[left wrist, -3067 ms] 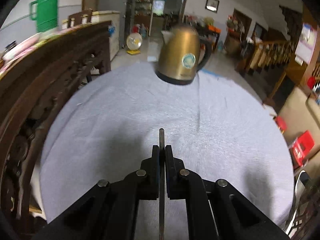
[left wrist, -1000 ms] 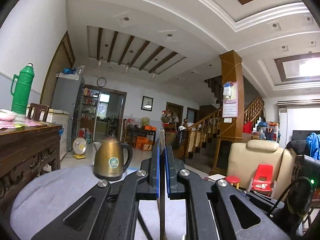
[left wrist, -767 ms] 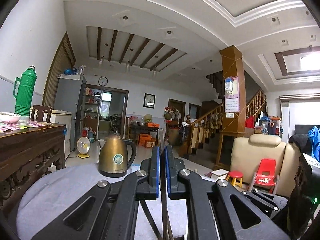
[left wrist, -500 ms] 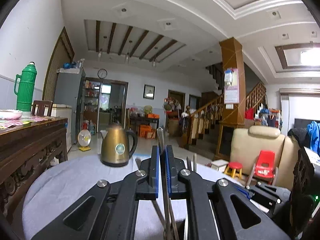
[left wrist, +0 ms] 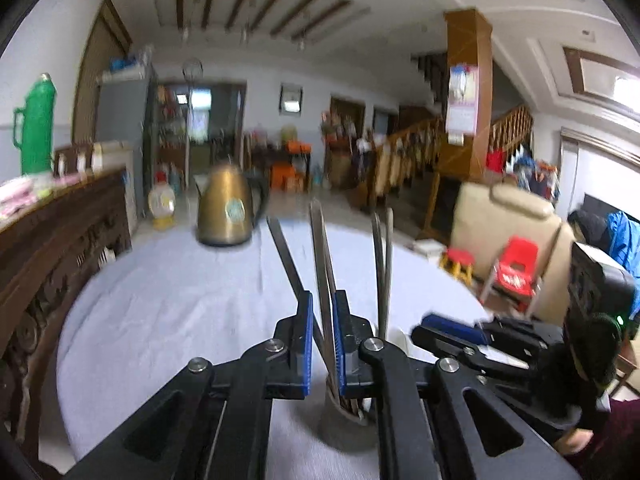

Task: Organize utensils

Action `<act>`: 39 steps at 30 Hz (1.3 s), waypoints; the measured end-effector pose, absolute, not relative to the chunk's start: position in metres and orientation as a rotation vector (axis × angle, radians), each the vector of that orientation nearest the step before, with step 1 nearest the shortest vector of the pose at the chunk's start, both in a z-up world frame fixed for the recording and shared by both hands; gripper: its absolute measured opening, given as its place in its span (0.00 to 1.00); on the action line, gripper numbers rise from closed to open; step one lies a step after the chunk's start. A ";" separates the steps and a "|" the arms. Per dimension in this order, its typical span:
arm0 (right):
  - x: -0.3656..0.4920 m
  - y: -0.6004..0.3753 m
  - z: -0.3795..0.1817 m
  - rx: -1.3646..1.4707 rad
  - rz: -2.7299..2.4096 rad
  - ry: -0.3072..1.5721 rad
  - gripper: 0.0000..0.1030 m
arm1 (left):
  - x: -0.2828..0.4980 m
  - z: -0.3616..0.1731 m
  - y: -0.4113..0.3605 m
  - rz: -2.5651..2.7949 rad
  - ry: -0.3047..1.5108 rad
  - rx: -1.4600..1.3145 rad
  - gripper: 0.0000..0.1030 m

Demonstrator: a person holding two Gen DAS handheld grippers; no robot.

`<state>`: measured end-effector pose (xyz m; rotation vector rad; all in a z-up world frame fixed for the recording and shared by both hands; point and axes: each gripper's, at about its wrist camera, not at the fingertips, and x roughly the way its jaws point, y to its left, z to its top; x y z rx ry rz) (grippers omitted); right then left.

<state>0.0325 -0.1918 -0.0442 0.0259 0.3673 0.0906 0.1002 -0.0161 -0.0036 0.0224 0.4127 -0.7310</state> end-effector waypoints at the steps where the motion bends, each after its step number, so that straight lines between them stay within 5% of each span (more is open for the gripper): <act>1: 0.032 -0.195 -0.043 0.050 0.094 0.380 0.40 | 0.099 -0.003 -0.016 -0.725 0.430 0.035 0.13; 2: 0.030 -0.200 -0.041 0.090 0.101 0.388 0.60 | 0.097 -0.001 -0.016 -0.715 0.447 0.053 0.25; 3: 0.028 -0.204 -0.038 0.115 0.101 0.379 0.67 | 0.093 0.000 -0.015 -0.701 0.451 0.067 0.40; 6: 0.013 -0.216 -0.025 0.172 0.105 0.328 0.66 | 0.083 0.009 -0.003 -0.636 0.427 0.079 0.56; 17: -0.041 -0.236 0.027 0.239 0.101 0.350 0.66 | 0.012 0.075 0.078 -0.461 0.437 -0.068 0.82; 28: -0.075 -0.217 0.044 0.268 0.111 0.581 0.69 | -0.081 0.065 0.000 -0.402 0.623 0.246 0.85; 39: -0.112 -0.196 0.043 0.259 0.039 0.559 0.70 | -0.084 0.074 0.014 -0.213 0.614 0.227 0.85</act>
